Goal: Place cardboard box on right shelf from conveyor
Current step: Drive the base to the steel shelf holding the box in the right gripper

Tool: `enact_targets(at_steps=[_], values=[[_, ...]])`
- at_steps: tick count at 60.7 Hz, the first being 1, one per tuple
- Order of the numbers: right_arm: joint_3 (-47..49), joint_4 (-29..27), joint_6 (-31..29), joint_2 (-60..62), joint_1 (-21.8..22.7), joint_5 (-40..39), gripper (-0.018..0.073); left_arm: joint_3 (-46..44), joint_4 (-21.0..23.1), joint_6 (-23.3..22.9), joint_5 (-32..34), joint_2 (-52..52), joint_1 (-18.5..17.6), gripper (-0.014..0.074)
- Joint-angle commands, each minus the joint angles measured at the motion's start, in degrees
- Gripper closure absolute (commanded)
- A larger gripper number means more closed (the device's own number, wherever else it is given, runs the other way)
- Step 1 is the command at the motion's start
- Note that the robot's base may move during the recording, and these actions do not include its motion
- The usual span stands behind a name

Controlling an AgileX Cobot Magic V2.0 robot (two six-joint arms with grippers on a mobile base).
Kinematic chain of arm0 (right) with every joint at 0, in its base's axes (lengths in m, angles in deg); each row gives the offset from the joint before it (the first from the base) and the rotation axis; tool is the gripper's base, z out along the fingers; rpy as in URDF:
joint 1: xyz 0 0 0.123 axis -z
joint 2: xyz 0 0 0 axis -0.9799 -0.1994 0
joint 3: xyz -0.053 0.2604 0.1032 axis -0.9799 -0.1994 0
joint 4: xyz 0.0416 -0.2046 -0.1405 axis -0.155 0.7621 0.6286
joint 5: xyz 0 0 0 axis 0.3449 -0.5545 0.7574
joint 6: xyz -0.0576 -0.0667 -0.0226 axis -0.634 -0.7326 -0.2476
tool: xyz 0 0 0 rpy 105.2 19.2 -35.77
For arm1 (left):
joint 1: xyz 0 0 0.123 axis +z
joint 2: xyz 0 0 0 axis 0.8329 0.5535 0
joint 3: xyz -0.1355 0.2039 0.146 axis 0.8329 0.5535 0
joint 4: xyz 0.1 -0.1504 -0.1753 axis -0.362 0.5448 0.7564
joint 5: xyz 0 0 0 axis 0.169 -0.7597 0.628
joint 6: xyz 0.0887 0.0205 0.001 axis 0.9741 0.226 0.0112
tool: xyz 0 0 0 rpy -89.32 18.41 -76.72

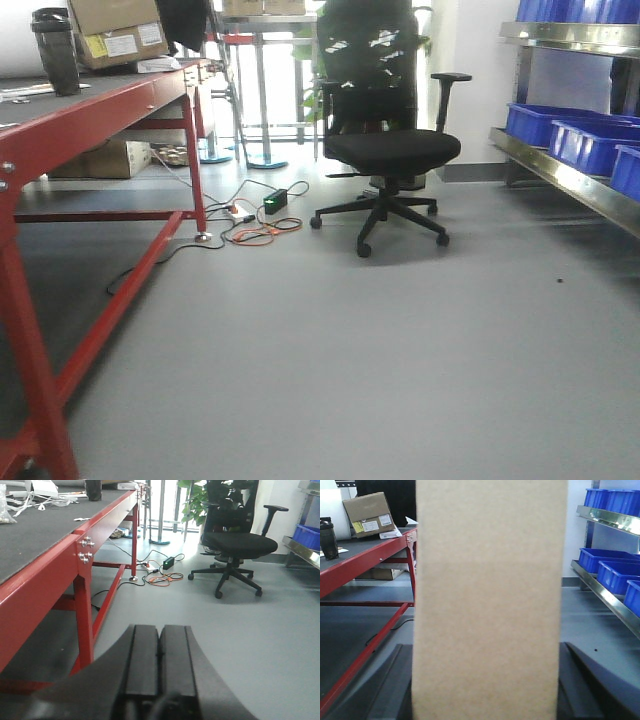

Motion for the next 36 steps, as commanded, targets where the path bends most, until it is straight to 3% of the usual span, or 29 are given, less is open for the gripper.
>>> enact_targets(at_steps=[1,36], values=[[1.8,0.0,-0.5,-0.4,0.4,-6.1,0.0505,-0.2,0.3,-0.2,4.7,-0.5,0.1,0.0715],[1.8,0.0,-0.5,-0.4,0.4,-6.1,0.0505,-0.2,0.3,-0.2,4.7,-0.5,0.1,0.0715]])
